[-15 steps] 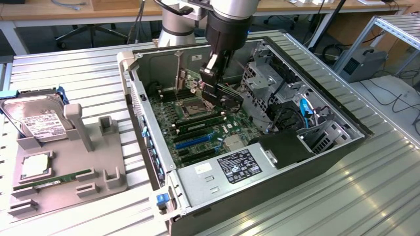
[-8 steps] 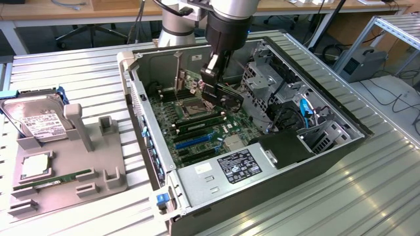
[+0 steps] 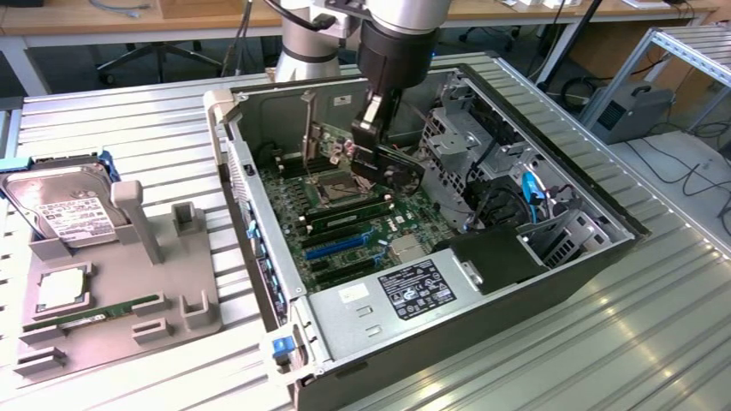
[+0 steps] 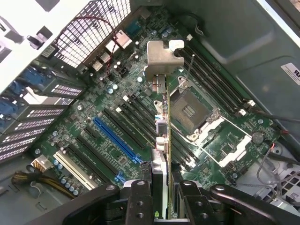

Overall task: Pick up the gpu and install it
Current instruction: 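Insert the gpu into the slot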

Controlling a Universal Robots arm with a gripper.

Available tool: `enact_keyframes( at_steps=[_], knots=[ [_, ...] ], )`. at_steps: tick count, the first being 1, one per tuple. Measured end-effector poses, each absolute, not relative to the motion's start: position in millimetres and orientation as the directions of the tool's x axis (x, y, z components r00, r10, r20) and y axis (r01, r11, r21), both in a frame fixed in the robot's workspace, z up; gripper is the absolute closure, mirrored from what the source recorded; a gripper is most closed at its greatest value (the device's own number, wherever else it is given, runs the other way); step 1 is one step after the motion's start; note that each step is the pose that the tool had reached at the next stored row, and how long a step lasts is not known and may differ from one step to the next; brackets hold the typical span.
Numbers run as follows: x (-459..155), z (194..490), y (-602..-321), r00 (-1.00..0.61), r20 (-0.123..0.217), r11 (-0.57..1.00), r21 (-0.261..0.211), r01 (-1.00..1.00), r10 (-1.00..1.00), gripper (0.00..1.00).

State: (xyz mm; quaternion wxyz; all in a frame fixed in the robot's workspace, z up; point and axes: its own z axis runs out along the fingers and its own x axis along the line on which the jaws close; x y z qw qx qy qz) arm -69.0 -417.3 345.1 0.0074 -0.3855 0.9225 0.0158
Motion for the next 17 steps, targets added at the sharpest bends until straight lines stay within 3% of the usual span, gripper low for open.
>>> enact_keyframes(
  at_steps=[17],
  knots=[
    [-69.0, 344.4, -417.3, -0.618, -0.026, 0.618, 0.024, -0.786, -0.785, 0.73]
  ],
)
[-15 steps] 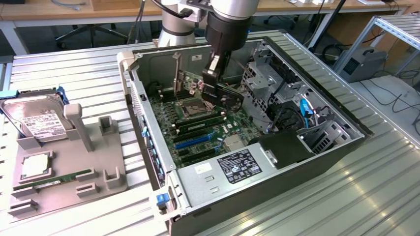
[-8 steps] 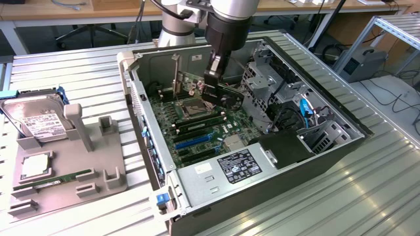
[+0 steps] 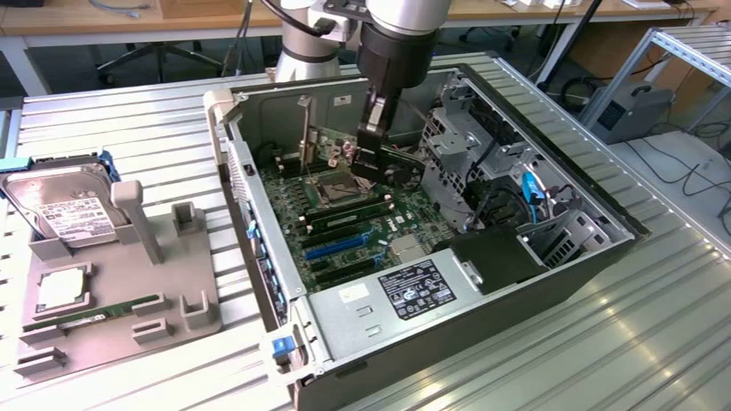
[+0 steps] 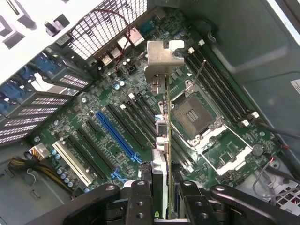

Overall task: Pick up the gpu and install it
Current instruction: 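Insert the gpu into the slot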

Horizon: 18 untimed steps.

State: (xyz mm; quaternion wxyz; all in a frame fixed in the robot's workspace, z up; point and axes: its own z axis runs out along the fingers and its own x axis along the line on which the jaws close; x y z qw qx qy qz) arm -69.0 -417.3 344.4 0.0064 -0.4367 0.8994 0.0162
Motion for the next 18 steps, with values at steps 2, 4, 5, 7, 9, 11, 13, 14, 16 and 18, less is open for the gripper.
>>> enact_keyframes(
  at_steps=[2, 4, 5, 7, 9, 11, 13, 14, 16, 18],
  knots=[
    [-69.0, 344.4, -417.3, -0.611, -0.026, 0.610, 0.024, -0.792, -0.792, 0.73],
    [-69.0, 344.3, -417.3, -0.601, -0.026, 0.601, 0.024, -0.799, -0.799, 0.73],
    [-69.0, 344.2, -417.3, -0.593, -0.026, 0.593, 0.024, -0.805, -0.804, 0.73],
    [-69.0, 344.1, -417.3, -0.585, -0.026, 0.585, 0.024, -0.811, -0.810, 0.73],
    [-69.0, 344.1, -417.3, -0.577, -0.026, 0.577, 0.024, -0.817, -0.816, 0.73],
    [-69.0, 343.9, -417.3, -0.569, -0.026, 0.568, 0.024, -0.823, -0.822, 0.73],
    [-69.0, 343.8, -417.3, -0.560, -0.026, 0.560, 0.024, -0.828, -0.828, 0.73],
    [-69.0, 343.8, -417.3, -0.554, -0.026, 0.554, 0.023, -0.832, -0.832, 0.73],
    [-69.0, 343.7, -417.3, -0.544, -0.026, 0.543, 0.023, -0.839, -0.839, 0.73],
    [-69.0, 343.6, -417.3, -0.537, -0.026, 0.536, 0.023, -0.844, -0.843, 0.73]
  ],
)
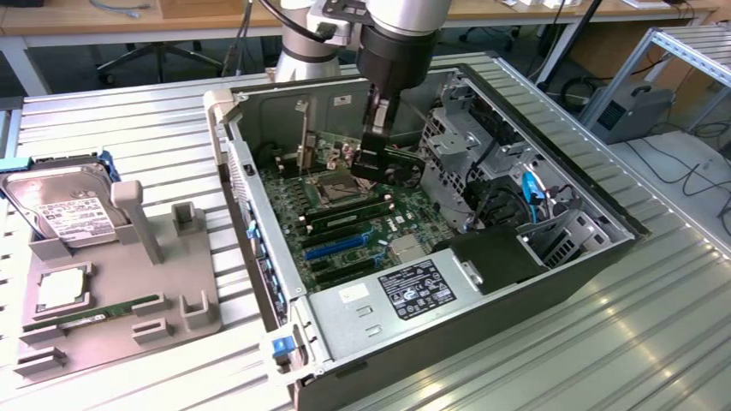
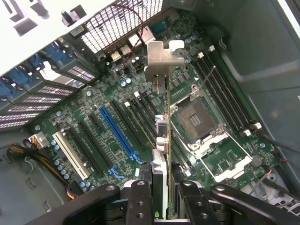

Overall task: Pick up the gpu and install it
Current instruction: 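Insert the gpu into the slot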

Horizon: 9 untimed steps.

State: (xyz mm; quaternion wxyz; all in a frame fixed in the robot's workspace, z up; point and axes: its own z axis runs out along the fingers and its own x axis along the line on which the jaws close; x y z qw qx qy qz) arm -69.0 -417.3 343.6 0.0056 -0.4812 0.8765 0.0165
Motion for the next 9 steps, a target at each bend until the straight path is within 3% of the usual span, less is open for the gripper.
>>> enact_keyframes(
  at_steps=[9],
  knots=[
    [-69.0, 343.4, -417.3, -0.503, -0.025, 0.502, 0.023, -0.864, -0.864, 0.73]
  ],
)
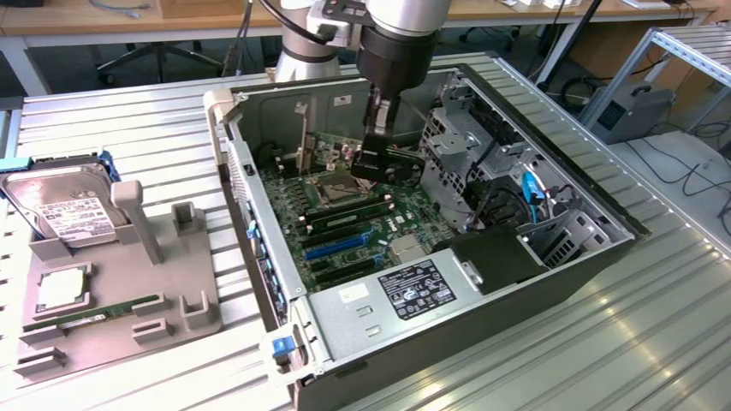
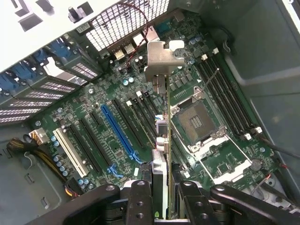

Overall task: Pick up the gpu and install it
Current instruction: 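Insert the gpu into the slot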

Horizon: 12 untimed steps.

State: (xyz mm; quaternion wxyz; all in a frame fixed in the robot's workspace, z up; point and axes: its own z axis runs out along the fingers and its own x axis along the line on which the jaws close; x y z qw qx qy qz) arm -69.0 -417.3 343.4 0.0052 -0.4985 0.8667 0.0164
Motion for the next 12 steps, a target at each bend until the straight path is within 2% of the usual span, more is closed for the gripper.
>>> enact_keyframes(
  at_steps=[12],
  knots=[
    [-69.0, 343.0, -417.3, -0.452, -0.025, 0.451, 0.023, -0.892, -0.892, 0.73]
  ],
)
